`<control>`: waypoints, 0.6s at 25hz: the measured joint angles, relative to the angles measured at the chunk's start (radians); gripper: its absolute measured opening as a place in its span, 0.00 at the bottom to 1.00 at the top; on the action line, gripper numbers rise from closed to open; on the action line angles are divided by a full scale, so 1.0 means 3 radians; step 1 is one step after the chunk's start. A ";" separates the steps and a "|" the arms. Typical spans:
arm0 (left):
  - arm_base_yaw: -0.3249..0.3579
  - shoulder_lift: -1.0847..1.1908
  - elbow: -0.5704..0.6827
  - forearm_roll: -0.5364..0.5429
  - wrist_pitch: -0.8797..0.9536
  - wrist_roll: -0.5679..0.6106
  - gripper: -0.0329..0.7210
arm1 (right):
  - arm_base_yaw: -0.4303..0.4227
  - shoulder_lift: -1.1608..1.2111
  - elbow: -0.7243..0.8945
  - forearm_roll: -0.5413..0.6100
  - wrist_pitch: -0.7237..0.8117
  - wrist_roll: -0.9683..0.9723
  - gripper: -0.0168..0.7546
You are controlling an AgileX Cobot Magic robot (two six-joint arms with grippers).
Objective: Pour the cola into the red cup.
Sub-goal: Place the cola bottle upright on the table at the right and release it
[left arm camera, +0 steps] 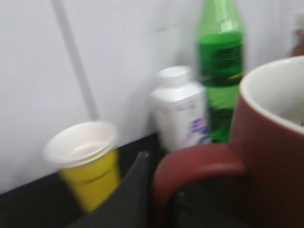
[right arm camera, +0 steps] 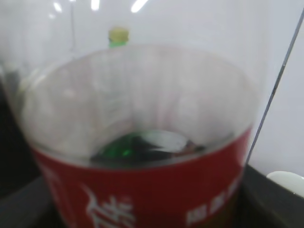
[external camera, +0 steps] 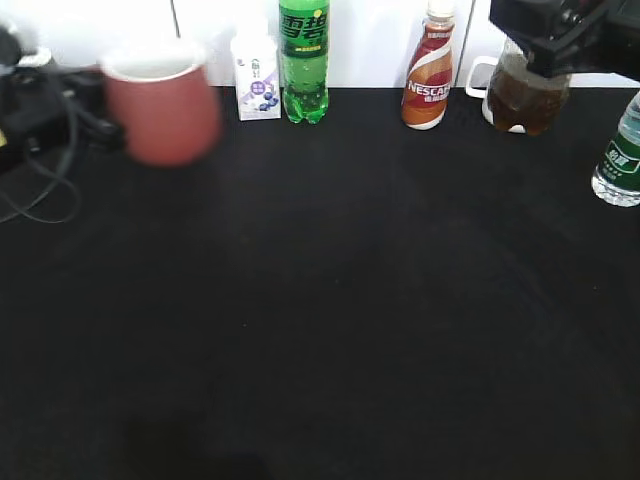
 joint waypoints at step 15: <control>0.0325 0.1050 -0.0007 -0.0581 -0.0836 0.0416 0.37 | 0.0000 0.0000 0.0000 0.0043 0.0000 0.0001 0.66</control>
